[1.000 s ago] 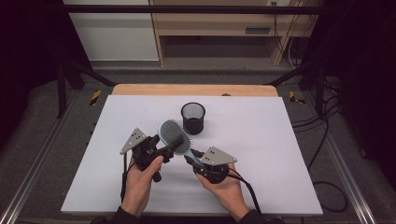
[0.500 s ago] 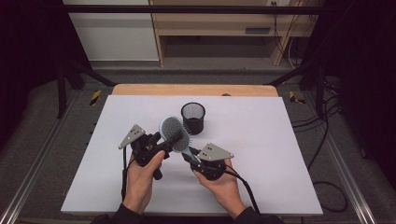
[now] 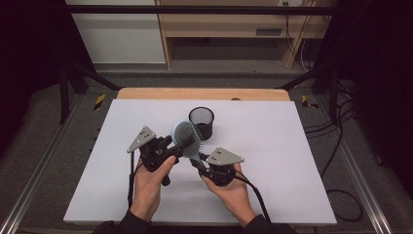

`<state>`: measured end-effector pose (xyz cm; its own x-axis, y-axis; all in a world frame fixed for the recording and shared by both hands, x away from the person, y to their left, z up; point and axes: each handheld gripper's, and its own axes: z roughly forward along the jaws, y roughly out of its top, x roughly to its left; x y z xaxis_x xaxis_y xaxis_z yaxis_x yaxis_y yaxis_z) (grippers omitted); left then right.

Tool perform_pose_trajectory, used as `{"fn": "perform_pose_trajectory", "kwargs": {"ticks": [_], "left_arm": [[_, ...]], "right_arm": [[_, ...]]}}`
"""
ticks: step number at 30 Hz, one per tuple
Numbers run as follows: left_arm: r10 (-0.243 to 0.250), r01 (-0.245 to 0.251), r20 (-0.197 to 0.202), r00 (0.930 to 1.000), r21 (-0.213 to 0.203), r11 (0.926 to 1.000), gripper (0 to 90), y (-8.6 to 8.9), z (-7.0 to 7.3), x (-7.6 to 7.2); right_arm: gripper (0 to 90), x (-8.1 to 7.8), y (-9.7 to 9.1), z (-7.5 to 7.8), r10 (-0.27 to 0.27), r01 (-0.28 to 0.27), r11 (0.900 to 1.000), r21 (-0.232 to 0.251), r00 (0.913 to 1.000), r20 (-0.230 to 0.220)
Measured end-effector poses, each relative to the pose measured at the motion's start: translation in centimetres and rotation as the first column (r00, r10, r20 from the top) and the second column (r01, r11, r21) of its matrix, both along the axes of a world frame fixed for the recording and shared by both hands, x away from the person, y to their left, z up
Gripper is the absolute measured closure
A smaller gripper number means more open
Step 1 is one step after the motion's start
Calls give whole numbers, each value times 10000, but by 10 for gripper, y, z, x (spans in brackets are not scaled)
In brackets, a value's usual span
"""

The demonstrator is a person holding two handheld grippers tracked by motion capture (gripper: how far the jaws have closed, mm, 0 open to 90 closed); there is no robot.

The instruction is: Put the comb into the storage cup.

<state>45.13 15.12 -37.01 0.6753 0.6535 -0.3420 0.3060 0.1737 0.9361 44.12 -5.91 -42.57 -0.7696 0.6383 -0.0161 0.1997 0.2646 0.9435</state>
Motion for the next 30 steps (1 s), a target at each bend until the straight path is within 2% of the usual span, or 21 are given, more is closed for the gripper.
{"fn": "perform_pose_trajectory", "kwargs": {"ticks": [3, 8, 12, 15, 18, 30], "left_arm": [[11, -14, 148, 9999, 195, 9998, 521, 0, 2, 0], [77, -81, 272, 9996, 165, 9998, 521, 2, 7, 1], [243, -259, 451, 9987, 342, 9991, 521, 6, 10, 2], [338, -355, 512, 9981, 319, 9989, 521, 9, 12, 3], [410, -427, 617, 9973, 268, 9987, 520, 11, 13, 3], [573, -597, 766, 9954, 302, 9978, 519, 15, 15, 3]], "right_arm": [[669, 1, 0, 1, 24, -24, 10000, 51, 10000, -32], [571, 1, -3, 3, 106, -105, 9999, 114, 9998, -160], [499, 1, -6, 4, 78, -76, 10000, 64, 9997, -243], [459, 2, -8, 4, 10, -11, 10000, -74, 9998, -180], [398, 5, -10, 4, 80, -80, 10000, -11, 9985, -541], [257, 12, -20, 1, 200, -226, 9993, -299, 9962, -843]]}}
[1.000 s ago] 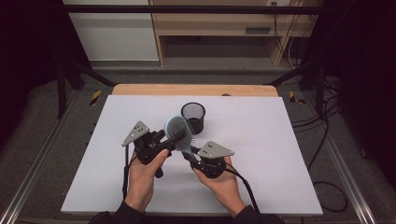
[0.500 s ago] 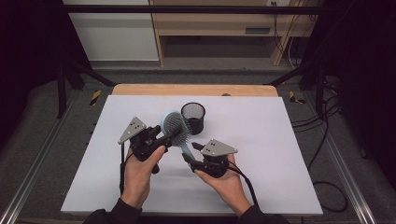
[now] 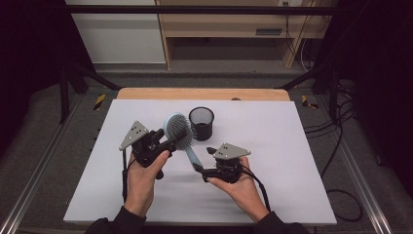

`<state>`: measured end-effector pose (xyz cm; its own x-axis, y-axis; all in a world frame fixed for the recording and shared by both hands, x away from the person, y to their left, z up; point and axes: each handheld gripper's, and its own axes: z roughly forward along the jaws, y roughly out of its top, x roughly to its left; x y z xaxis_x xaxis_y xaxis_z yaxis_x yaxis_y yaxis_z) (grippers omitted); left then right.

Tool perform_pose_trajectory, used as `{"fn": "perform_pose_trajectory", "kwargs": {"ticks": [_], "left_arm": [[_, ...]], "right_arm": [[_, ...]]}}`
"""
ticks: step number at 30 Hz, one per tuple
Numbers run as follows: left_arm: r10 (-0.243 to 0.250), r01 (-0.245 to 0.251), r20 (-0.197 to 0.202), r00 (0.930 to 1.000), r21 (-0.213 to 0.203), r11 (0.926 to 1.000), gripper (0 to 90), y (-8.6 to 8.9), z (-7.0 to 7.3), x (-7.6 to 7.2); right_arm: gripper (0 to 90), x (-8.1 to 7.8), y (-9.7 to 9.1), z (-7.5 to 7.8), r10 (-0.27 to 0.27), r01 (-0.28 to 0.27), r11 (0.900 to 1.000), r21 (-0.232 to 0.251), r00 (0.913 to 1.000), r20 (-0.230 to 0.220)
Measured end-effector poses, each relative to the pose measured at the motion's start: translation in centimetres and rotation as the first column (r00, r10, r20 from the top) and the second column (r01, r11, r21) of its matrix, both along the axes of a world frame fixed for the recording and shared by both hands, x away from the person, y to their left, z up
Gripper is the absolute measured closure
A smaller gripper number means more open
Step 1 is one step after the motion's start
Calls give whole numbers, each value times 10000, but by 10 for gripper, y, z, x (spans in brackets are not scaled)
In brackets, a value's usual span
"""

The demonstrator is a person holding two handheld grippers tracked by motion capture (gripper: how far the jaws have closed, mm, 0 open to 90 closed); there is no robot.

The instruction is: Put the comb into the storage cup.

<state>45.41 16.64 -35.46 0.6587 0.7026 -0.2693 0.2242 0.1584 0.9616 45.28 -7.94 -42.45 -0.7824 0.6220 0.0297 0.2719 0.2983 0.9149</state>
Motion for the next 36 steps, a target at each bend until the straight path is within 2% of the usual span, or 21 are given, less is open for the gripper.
{"fn": "perform_pose_trajectory", "kwargs": {"ticks": [5, 7, 15, 19, 26, 31, 34, 36], "left_arm": [[-5, 5, 80, 10000, 98, 10000, 518, 2, 1, 0], [4, -6, 119, 9999, 172, 9999, 519, 2, 1, 0], [154, -156, 208, 9997, 105, 9998, 519, 8, 3, -1], [222, -224, 196, 9996, 86, 9997, 518, 9, 1, -1], [341, -341, 250, 9991, -11, 9994, 517, 13, 0, -1], [468, -467, 323, 9984, -42, 9989, 516, 18, 1, -1], [574, -572, 318, 9978, -50, 9983, 516, 21, 0, 0], [696, -693, 323, 9971, -112, 9975, 515, 24, -2, 0]], "right_arm": [[204, 1, -9, -3, -48, 46, 9999, -114, 9998, -189], [185, 0, -13, -5, -59, 58, 10000, -71, 9999, -118], [170, 0, -29, -5, -60, 62, 10000, 57, 9995, -300], [112, 1, -36, -3, -140, 153, 9995, 277, 9988, -479], [100, 3, -47, -1, -792, 792, 9968, 47, 9968, -79], [100, 1, -57, -2, -966, 967, 9953, -107, 9953, 117], [109, 1, -67, -3, -1051, 1052, 9941, 257, 9945, -41], [126, 1, -74, -4, -1242, 1239, 9919, 284, 9922, 88]]}}
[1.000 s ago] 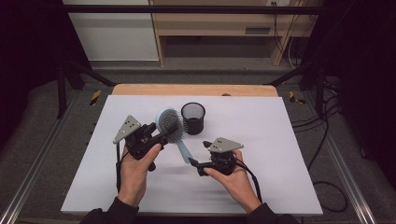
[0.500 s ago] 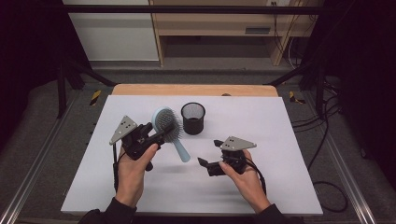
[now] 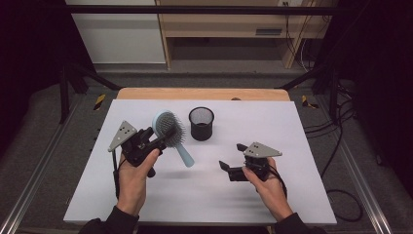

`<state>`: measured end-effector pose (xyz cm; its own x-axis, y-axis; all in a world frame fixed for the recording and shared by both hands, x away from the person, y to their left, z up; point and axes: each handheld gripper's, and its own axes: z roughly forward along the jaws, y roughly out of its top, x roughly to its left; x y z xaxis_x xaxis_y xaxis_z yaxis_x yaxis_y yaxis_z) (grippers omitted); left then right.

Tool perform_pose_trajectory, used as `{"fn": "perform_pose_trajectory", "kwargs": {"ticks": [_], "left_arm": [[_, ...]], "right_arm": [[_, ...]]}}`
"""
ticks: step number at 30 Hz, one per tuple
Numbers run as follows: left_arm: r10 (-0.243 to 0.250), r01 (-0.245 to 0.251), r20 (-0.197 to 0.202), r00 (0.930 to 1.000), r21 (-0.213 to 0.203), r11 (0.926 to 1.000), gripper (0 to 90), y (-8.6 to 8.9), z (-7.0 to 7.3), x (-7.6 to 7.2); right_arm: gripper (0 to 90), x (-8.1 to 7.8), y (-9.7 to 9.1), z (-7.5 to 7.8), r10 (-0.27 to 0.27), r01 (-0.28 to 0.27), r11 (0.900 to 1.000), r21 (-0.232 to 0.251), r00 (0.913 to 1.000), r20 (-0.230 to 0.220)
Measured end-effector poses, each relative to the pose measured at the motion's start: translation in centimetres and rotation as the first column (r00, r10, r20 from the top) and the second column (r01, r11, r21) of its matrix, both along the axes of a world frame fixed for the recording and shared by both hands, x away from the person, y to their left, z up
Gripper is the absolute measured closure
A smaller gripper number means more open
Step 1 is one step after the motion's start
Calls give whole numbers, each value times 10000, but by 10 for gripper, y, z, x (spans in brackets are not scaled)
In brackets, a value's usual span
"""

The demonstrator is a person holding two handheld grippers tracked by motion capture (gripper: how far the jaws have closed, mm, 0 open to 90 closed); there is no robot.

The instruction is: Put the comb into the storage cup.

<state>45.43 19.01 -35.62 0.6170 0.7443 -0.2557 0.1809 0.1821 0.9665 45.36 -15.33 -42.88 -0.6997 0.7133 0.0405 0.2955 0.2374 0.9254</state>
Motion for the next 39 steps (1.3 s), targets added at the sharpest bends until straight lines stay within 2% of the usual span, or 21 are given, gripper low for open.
{"fn": "perform_pose_trajectory", "kwargs": {"ticks": [3, 6, 10, 16, 19, 23, 25, 32, 35, 39], "left_arm": [[105, -105, 15, 9999, -77, 9999, 516, 3, -2, 0], [109, -109, 50, 9999, -50, 9999, 515, 5, -1, 1], [141, -141, 256, 9996, -8, 9999, 515, 5, 1, 2], [150, -155, 353, 9993, 146, 9998, 516, -1, 7, 8], [95, -107, 365, 9993, 320, 9994, 516, -6, 9, 14], [63, -80, 458, 9989, 377, 9993, 515, -13, 15, 21], [70, -88, 526, 9986, 337, 9994, 515, -14, 19, 24], [169, -187, 750, 9970, 236, 9995, 514, -13, 36, 36], [181, -206, 823, 9964, 306, 9993, 514, -12, 41, 41], [189, -236, 890, 9959, 518, 9984, 514, -14, 46, 48]], "right_arm": [[140, -2, -12, -3, -115, 113, 9997, 207, 9999, 112], [155, -8, -29, -5, -559, 528, 9965, 652, 9974, 460], [124, -15, -55, -9, -1027, 977, 9906, 955, 9936, 481], [87, -28, -78, -12, -1412, 1363, 9879, 743, 9878, 653], [72, -29, -87, -12, -1599, 1531, 9837, 938, 9847, 695], [65, -26, -94, -9, -1717, 1616, 9805, 1116, 9812, 877], [65, -25, -97, -10, -1773, 1666, 9782, 1237, 9809, 806], [65, -28, -102, -17, -1736, 1656, 9787, 1211, 9831, 589], [65, -28, -101, -17, -1748, 1662, 9777, 1283, 9828, 590], [99, -27, -97, -19, -1572, 1494, 9815, 1194, 9858, 588]]}}
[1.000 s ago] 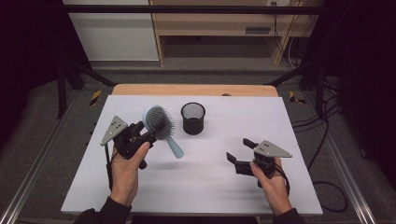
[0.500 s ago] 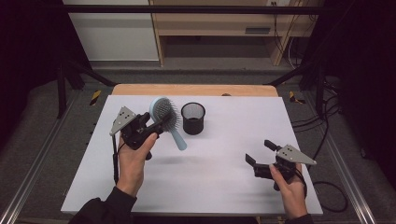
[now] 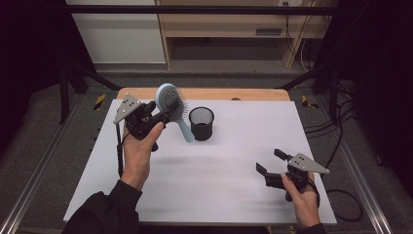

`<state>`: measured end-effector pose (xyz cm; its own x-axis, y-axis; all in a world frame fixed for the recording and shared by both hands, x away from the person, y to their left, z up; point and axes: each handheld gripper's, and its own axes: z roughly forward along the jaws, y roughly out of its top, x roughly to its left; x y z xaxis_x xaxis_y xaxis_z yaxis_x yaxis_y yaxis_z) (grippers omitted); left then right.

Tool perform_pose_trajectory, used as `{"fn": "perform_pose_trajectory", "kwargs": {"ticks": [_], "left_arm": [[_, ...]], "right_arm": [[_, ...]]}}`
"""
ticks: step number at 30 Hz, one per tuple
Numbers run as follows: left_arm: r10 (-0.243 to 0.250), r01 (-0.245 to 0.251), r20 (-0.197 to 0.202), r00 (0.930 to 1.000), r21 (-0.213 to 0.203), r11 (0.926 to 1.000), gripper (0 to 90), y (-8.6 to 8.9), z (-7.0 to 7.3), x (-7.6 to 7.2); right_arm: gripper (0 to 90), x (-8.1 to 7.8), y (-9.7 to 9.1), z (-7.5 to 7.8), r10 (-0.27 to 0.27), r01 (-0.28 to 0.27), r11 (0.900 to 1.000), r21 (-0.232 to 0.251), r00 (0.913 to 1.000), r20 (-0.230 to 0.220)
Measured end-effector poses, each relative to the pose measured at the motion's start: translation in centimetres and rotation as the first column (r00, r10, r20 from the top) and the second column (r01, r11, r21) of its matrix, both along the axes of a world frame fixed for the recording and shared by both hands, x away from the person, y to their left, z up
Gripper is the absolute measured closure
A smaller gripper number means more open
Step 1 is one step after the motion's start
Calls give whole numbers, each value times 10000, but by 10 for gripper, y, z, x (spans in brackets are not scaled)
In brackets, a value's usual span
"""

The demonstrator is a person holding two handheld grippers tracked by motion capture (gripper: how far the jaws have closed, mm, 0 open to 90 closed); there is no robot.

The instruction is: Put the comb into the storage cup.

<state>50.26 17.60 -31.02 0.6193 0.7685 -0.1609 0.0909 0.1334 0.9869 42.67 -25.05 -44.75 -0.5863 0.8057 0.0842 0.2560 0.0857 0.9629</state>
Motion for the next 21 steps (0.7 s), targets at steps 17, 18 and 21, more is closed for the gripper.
{"fn": "perform_pose_trajectory", "kwargs": {"ticks": [17, 18, 21], "left_arm": [[-286, 270, 381, 9989, 425, 9987, 513, -25, 8, 20], [-265, 249, 383, 9989, 409, 9989, 513, -25, 8, 20], [-226, 211, 396, 9990, 388, 9990, 513, -25, 9, 22]], "right_arm": [[68, 3, 3, -1, 101, -101, 9999, -35, 9999, 32], [68, 3, 3, -1, 101, -101, 9999, -11, 9999, 29], [65, 3, 0, 0, 49, -49, 10000, 74, 10000, 45]]}}
